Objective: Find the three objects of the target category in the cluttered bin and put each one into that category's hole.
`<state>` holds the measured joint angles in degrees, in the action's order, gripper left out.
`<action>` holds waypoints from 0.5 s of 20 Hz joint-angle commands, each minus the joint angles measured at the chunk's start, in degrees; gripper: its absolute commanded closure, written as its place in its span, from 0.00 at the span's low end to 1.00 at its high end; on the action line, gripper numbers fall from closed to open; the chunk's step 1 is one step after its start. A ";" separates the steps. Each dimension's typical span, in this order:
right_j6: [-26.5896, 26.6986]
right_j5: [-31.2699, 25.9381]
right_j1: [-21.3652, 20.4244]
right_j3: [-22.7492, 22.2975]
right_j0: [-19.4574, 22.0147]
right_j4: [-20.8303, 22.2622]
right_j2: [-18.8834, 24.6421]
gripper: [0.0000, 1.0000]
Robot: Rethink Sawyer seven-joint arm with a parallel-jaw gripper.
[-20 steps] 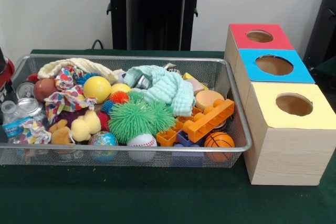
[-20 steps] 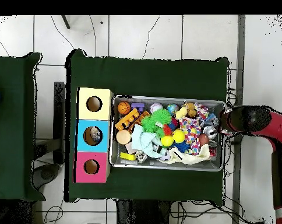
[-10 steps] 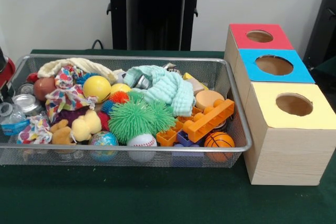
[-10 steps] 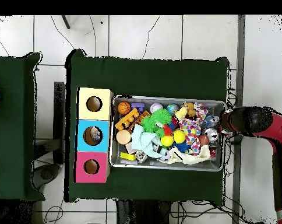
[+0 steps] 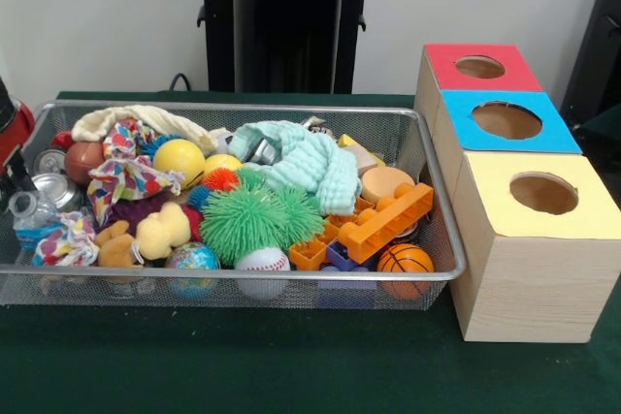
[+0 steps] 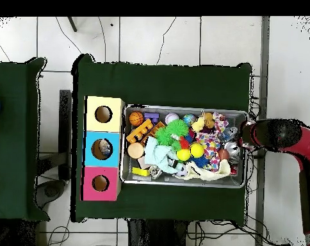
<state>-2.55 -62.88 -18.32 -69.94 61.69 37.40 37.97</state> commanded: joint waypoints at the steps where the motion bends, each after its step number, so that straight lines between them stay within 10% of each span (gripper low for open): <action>1: 9.69 2.89 2.95 -7.48 0.63 -0.58 3.66 1.00; 10: 8.35 3.93 1.03 -11.30 1.59 -1.13 5.34 1.00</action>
<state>-2.55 -61.80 -18.51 -72.51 63.39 36.95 39.35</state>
